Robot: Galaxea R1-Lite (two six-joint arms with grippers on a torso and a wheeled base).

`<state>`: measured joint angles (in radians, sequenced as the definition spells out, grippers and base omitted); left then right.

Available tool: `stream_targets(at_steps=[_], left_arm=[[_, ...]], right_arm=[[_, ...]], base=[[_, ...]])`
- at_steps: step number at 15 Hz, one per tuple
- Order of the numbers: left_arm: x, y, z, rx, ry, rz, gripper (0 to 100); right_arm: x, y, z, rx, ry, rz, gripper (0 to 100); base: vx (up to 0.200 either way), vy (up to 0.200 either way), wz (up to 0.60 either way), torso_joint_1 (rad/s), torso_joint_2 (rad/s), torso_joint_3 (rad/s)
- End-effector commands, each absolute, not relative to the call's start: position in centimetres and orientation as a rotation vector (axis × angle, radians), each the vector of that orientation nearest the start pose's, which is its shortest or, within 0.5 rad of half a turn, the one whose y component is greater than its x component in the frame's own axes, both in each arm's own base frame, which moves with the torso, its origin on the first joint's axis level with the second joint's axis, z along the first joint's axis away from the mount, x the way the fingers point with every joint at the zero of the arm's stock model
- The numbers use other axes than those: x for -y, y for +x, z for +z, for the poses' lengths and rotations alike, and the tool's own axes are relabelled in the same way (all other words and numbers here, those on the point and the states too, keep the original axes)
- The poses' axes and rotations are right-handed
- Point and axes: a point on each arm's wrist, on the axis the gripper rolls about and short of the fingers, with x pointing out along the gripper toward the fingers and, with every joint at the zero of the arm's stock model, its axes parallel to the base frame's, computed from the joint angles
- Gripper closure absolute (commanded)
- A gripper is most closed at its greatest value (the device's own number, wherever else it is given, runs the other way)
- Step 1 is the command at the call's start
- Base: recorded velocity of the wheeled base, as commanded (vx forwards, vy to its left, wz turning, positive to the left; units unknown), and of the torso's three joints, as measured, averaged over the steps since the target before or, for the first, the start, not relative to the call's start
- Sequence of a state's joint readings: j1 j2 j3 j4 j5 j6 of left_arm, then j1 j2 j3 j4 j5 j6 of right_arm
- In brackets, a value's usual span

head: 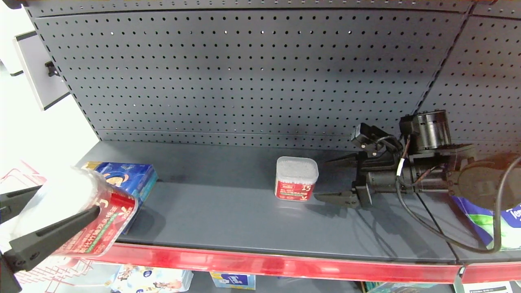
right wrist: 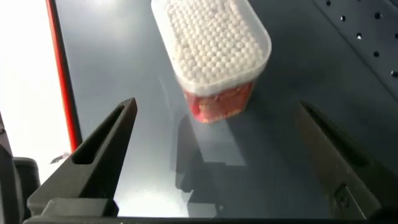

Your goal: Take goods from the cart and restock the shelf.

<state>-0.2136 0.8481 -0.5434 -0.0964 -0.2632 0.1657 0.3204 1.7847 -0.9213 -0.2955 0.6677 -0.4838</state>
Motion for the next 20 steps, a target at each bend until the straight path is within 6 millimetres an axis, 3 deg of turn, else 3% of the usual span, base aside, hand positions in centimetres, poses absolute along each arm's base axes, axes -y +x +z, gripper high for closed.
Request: stream_targets(at_steps=[1,7,13,20], left_arm=[[2.5,8.7,22.4,-0.171,0.157,-0.492,100],[2.5,8.8,22.2,-0.179,0.155,-0.494,100],[2.6,9.1,22.0,-0.195,0.154,-0.499,100],[2.6,9.2,21.9,-0.202,0.153,-0.5,100]], right_arm=[[-12.0,30.3,15.3,-0.341,-0.33,1.093,0],[-14.1,31.4,14.0,-0.328,-0.34,1.144,0],[-14.8,32.5,12.8,-0.294,-0.332,1.162,0],[-16.9,33.2,13.7,-0.259,-0.323,1.19,0]], base=[[0.0,0.0,0.0,0.0,0.0,0.0],[0.0,0.0,0.0,0.0,0.0,0.0],[0.0,0.0,0.0,0.0,0.0,0.0],[0.0,0.0,0.0,0.0,0.0,0.0]])
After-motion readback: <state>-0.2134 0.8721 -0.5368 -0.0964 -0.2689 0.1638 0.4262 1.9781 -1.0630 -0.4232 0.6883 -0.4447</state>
